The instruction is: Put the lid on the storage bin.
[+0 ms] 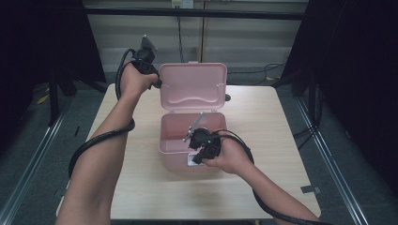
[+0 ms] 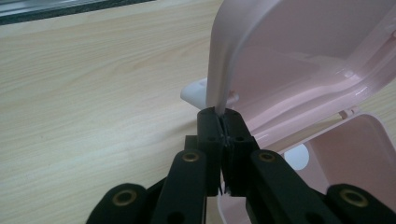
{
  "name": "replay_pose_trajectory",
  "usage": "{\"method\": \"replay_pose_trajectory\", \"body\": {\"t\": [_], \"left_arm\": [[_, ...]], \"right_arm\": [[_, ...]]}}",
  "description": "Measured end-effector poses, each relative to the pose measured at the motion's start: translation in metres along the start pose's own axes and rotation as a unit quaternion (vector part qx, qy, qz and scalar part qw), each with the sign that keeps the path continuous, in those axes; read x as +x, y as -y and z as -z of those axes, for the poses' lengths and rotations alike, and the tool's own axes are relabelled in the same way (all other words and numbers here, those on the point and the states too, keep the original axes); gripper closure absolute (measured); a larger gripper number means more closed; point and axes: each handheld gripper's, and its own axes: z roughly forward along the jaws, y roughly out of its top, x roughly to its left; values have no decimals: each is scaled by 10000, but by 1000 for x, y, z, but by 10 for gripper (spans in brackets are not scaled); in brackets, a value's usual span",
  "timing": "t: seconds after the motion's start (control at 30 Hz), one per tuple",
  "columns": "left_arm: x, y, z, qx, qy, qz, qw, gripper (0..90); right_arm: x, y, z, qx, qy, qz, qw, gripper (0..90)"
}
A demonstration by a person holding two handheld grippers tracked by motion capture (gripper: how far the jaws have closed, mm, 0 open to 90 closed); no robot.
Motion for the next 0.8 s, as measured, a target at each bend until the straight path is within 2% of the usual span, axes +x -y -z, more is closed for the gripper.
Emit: {"method": "replay_pose_trajectory", "body": {"t": [0.23,0.43,0.6,0.8], "left_arm": [[-2,1,2,23,-3,2,10000,877],[-4,3,5,75,-58,-102,9999,877],[-6,5,8,109,-65,-102,9999,877],[-8,11,11,1,-69,-125,9999,876]], "right_arm": [[-1,-1,0,9,-9,-1,10000,900],[-1,-1,0,17,2,-8,10000,900],[-1,-2,0,34,1,-25,10000,900],[0,-2,0,32,22,-53,10000,900]]}}
